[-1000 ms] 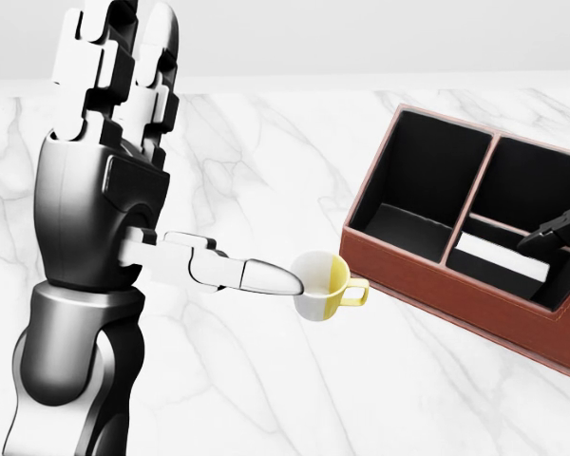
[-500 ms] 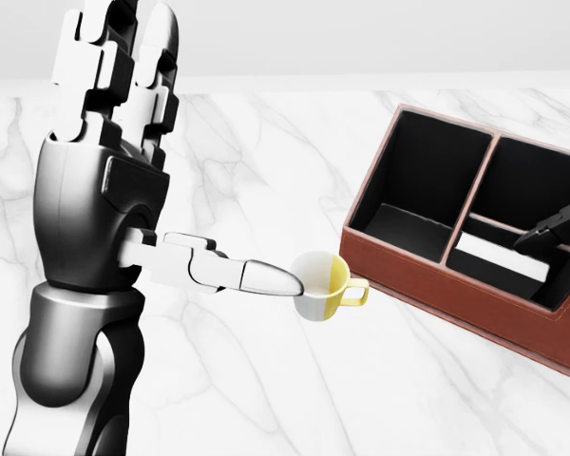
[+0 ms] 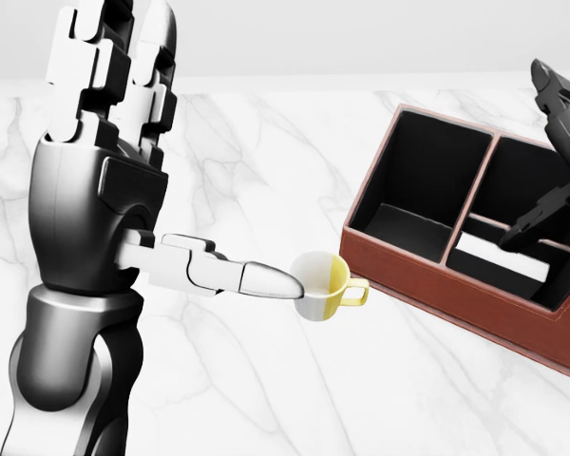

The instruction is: Pick up the book and place it in the caddy.

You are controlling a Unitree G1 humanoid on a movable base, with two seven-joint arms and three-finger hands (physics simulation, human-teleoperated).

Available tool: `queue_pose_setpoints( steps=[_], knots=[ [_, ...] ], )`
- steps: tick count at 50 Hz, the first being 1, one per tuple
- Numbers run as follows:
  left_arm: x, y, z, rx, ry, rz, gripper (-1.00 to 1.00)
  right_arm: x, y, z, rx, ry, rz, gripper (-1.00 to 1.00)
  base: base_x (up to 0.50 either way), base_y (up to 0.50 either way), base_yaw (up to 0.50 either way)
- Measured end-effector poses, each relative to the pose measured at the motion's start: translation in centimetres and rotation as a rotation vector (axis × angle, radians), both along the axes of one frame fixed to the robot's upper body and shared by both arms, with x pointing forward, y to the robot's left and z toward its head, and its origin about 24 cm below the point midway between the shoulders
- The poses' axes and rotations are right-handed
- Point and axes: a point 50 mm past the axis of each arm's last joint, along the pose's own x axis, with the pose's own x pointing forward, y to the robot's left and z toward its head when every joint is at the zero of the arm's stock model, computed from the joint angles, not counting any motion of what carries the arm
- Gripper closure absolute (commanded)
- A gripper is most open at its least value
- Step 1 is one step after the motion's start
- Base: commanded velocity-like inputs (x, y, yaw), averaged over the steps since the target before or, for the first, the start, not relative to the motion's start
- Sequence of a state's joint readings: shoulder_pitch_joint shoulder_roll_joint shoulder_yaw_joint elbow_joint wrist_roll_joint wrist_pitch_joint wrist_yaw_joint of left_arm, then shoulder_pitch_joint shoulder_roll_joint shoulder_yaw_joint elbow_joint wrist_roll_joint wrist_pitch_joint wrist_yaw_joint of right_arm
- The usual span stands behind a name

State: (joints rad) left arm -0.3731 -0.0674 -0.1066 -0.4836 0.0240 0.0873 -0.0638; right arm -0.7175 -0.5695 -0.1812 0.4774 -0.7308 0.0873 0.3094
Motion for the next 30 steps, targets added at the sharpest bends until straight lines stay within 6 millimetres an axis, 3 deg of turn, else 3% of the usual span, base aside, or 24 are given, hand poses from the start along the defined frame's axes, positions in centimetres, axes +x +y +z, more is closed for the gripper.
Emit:
queue_pose_setpoints(
  steps=[30],
  knots=[
    [0.0,-0.1,-0.3,0.005,0.01,0.004,-1.0,-5.8,7.6,2.3,-0.306,-0.041,0.192,-1.0,0.0,0.0,0.0]
  ],
)
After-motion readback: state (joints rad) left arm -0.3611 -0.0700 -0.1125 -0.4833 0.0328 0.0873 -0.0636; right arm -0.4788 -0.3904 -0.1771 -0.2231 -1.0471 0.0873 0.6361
